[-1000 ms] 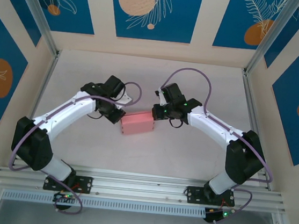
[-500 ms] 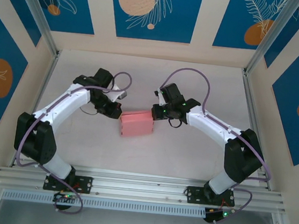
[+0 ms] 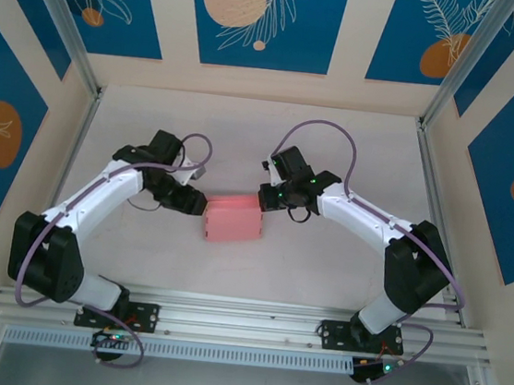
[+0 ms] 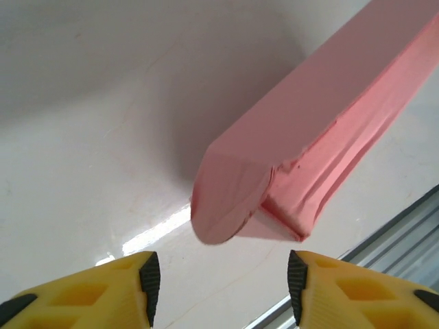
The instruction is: Fold the paper box
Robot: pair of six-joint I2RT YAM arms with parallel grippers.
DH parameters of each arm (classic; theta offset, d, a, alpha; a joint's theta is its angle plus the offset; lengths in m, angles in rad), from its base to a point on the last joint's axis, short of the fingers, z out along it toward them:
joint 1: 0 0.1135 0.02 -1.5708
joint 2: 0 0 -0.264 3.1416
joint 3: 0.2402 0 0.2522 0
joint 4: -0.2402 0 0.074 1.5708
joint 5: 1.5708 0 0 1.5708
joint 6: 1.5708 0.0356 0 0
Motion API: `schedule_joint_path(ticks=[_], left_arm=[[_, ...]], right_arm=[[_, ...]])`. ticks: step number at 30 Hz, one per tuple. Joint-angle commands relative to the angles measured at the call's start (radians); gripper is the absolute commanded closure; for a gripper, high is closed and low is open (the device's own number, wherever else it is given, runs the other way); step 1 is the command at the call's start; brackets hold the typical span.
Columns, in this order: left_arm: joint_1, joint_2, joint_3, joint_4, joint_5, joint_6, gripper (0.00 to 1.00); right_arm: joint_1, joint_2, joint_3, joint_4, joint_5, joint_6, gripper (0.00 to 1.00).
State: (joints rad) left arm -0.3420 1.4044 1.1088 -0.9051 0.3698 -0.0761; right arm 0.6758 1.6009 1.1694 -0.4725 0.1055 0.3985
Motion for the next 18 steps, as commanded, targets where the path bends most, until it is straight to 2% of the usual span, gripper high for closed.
schedule_joint_path(ticks=[1, 7, 14, 18], left_arm=[[-0.017, -0.033, -0.019, -0.011, -0.111, 0.013, 0.45], [-0.036, -0.018, -0.02, 0.068, -0.085, 0.03, 0.48], [-0.075, 0.03, -0.016, 0.047, -0.086, 0.059, 0.55], [-0.086, 0.037, -0.014, 0.0, -0.092, 0.072, 0.48]], right_arm=[[0.011, -0.007, -0.013, -0.039, 0.004, -0.013, 1.0], [0.024, -0.023, -0.007, -0.053, 0.021, -0.014, 1.0], [0.027, -0.047, -0.014, -0.052, 0.03, -0.011, 1.0], [0.027, -0.047, -0.018, -0.046, 0.03, -0.009, 1.0]])
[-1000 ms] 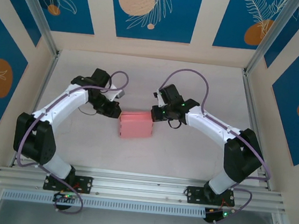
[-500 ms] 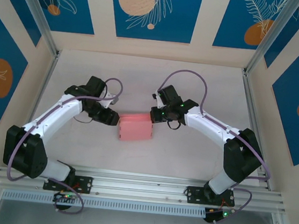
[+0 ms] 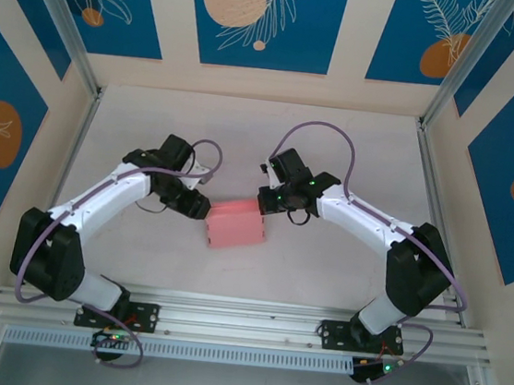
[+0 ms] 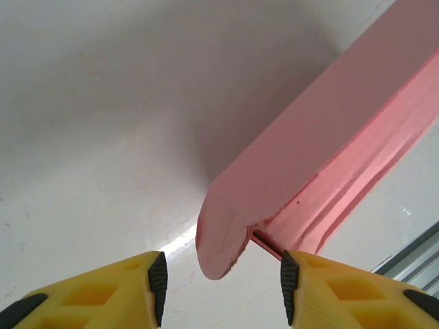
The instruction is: Fold the paper box
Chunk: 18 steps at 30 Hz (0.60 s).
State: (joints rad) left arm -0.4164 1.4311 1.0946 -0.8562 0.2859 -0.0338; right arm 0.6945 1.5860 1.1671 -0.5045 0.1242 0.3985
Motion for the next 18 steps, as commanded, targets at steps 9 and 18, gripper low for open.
schedule_joint_path(ticks=[9, 18], left_arm=[[-0.016, 0.02, -0.041, 0.002, -0.03, 0.02, 0.69], [-0.017, -0.023, 0.026, 0.005, -0.012, 0.006, 0.91]], right_arm=[[0.01, -0.04, -0.029, 0.002, 0.006, -0.006, 1.0], [0.02, -0.088, -0.074, 0.04, 0.024, -0.017, 1.0]])
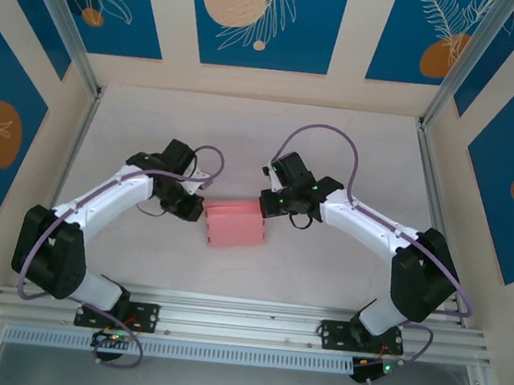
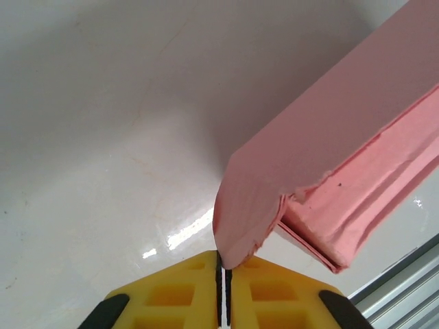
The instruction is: Fold the paper box
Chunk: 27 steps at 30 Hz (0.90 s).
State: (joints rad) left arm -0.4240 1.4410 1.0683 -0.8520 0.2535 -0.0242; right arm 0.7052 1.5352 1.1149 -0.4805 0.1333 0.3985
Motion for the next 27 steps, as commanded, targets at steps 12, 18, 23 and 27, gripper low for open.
schedule_joint_path(ticks=[12, 18, 23, 27], left_arm=[[-0.007, -0.056, 0.109, 0.046, 0.187, -0.086, 1.0], [-0.007, -0.052, 0.089, 0.105, 0.216, -0.121, 1.0], [-0.008, -0.074, 0.06, 0.204, 0.149, -0.108, 1.0], [-0.015, -0.09, -0.063, 0.417, 0.132, -0.117, 1.0]], right_arm=[[0.076, -0.085, -0.059, 0.046, 0.138, -0.043, 1.0], [0.107, -0.089, -0.063, 0.057, 0.232, -0.049, 1.0], [0.11, -0.111, -0.052, 0.05, 0.318, -0.059, 1.0], [0.111, -0.135, -0.068, 0.088, 0.321, -0.05, 1.0]])
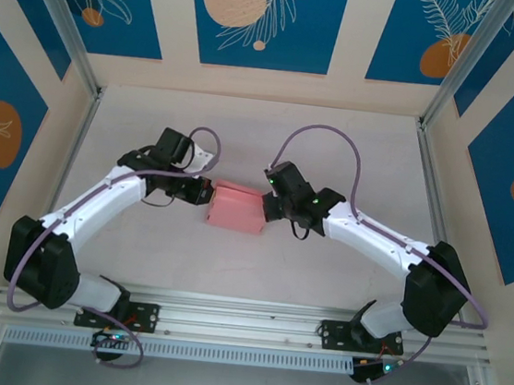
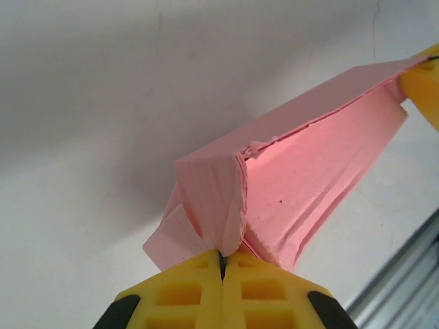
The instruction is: Fold the paper box
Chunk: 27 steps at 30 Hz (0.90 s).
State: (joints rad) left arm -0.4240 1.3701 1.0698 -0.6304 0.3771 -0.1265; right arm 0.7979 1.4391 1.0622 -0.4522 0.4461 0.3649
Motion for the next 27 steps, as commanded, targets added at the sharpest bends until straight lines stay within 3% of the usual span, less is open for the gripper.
schedule_joint_path(ticks=[1, 5, 10, 21, 27], left_arm=[[-0.021, -0.021, -0.099, 0.253, 0.002, -0.019, 1.0], [-0.05, -0.032, -0.195, 0.417, -0.063, -0.01, 1.0], [-0.065, -0.029, -0.257, 0.508, -0.086, 0.007, 1.0], [-0.082, -0.032, -0.273, 0.507, -0.112, 0.06, 1.0], [-0.085, -0.041, -0.278, 0.5, -0.119, 0.074, 1.0]], right_arm=[[0.017, -0.04, -0.019, 0.065, 0.007, -0.012, 1.0], [0.015, -0.026, -0.027, 0.069, 0.002, 0.004, 1.0], [0.006, -0.018, -0.062, 0.089, -0.006, 0.048, 1.0], [-0.012, -0.027, -0.099, 0.136, -0.048, 0.119, 0.66], [-0.02, -0.013, -0.105, 0.148, -0.04, 0.145, 0.52]])
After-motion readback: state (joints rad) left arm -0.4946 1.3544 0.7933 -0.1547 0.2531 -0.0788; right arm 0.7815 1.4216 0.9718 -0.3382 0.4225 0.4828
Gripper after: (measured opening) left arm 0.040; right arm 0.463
